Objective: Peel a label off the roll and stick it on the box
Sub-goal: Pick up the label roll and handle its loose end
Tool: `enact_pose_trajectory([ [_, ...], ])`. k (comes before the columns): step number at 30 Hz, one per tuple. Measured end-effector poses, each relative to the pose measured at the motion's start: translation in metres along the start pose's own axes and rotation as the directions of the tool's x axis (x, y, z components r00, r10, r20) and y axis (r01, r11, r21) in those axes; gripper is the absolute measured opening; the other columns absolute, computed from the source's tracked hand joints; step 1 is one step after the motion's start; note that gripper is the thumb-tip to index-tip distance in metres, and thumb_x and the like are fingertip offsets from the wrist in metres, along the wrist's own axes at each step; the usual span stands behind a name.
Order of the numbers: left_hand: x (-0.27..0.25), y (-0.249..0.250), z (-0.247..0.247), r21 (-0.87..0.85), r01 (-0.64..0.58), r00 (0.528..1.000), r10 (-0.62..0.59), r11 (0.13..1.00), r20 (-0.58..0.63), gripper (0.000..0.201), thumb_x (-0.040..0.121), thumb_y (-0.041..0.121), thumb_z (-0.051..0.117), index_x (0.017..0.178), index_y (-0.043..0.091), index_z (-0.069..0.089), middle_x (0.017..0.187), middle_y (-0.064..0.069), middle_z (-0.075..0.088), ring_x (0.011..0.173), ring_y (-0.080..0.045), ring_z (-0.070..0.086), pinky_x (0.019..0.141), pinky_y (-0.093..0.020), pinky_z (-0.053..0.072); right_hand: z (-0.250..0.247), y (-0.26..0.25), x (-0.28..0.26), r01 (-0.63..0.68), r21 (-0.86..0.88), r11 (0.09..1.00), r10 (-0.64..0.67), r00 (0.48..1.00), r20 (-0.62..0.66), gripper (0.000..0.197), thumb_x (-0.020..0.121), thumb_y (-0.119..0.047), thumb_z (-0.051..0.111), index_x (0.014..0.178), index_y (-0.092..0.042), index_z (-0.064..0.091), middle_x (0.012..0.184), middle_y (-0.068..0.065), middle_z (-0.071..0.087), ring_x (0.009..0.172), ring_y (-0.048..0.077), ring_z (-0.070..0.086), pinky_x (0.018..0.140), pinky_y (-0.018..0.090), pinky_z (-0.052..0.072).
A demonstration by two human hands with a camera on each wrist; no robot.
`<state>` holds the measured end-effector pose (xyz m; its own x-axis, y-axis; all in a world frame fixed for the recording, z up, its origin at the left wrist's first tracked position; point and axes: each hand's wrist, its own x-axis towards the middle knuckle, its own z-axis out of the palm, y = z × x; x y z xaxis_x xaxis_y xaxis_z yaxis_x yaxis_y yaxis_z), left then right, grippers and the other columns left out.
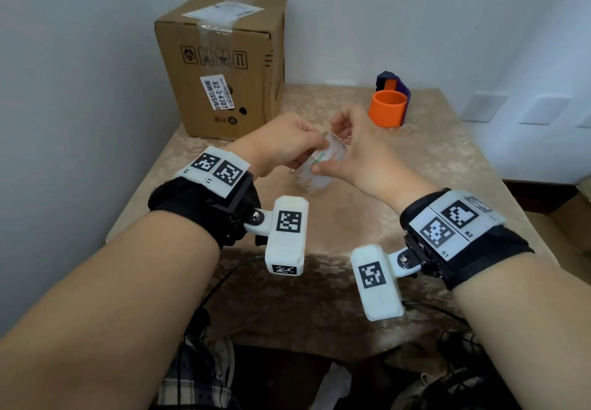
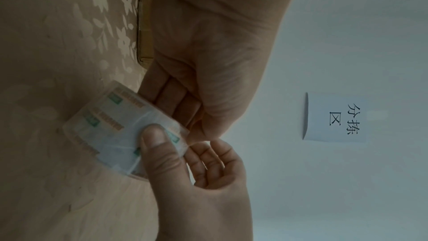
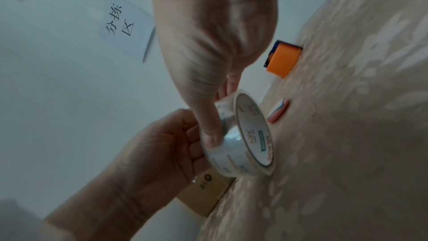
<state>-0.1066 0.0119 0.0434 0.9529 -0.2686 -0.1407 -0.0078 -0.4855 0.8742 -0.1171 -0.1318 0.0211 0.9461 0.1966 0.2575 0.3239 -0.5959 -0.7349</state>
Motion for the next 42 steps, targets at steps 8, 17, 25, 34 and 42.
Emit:
enact_pose_trajectory([
  [8, -0.002, 0.000, 0.000, 0.003, -0.017, 0.999, 0.017, 1.000, 0.028, 0.018, 0.088, 0.014, 0.054, 0.073, 0.005, 0.059, 0.063, -0.010, 0.049, 0.058, -0.019, 0.046, 0.057, -0.026, 0.038, 0.001, -0.005, 0.000, -0.011, 0.001, 1.000, 0.011, 1.000, 0.013, 0.074, 0.064, -0.014, 0.083, 0.124, -0.015, 0.041, 0.090, -0.004, 0.051, 0.078, 0.006, 0.049, 0.065, 0.010, 0.037],
  [17, -0.005, 0.001, 0.002, -0.019, -0.181, 0.971, 0.175, 0.983, -0.160, 0.026, 0.085, 0.011, 0.043, 0.059, 0.010, 0.042, 0.056, 0.000, 0.031, 0.054, -0.012, 0.027, 0.053, -0.027, 0.023, -0.012, -0.004, -0.003, -0.222, 0.247, 0.943, 0.175, 0.965, 0.197, 0.016, 0.078, -0.030, 0.063, 0.063, -0.033, 0.064, 0.073, -0.011, 0.058, 0.075, 0.008, 0.055, 0.082, 0.031, 0.044],
  [25, -0.005, 0.001, -0.003, -0.080, -0.302, 0.942, 0.284, 0.950, -0.179, 0.030, 0.076, 0.014, 0.043, 0.048, 0.019, 0.032, 0.039, 0.012, 0.028, 0.040, -0.004, 0.024, 0.040, -0.014, 0.024, -0.013, -0.012, -0.001, -0.299, 0.549, 0.781, 0.175, 0.948, 0.266, 0.011, 0.061, -0.014, 0.048, 0.069, -0.008, 0.052, 0.068, 0.007, 0.043, 0.066, 0.017, 0.042, 0.066, 0.028, 0.035],
  [34, -0.007, 0.003, 0.001, -0.113, -0.342, 0.927, 0.315, 0.933, -0.205, 0.034, 0.076, 0.011, 0.041, 0.046, 0.023, 0.028, 0.040, 0.013, 0.025, 0.041, -0.004, 0.022, 0.039, -0.014, 0.022, -0.014, -0.011, -0.001, -0.263, 0.544, 0.797, 0.163, 0.961, 0.225, 0.023, 0.050, -0.024, 0.063, 0.061, -0.008, 0.049, 0.071, 0.009, 0.039, 0.071, 0.022, 0.040, 0.068, 0.032, 0.034],
  [42, -0.004, 0.000, 0.005, -0.031, -0.360, 0.911, 0.344, 0.933, -0.229, 0.033, 0.075, 0.019, 0.037, 0.043, 0.025, 0.029, 0.045, 0.011, 0.026, 0.047, -0.009, 0.023, 0.048, -0.025, 0.019, -0.012, -0.004, 0.004, -0.223, 0.565, 0.794, 0.163, 0.974, 0.154, 0.018, 0.062, -0.020, 0.063, 0.051, -0.015, 0.049, 0.062, 0.004, 0.043, 0.065, 0.017, 0.044, 0.074, 0.037, 0.035],
])
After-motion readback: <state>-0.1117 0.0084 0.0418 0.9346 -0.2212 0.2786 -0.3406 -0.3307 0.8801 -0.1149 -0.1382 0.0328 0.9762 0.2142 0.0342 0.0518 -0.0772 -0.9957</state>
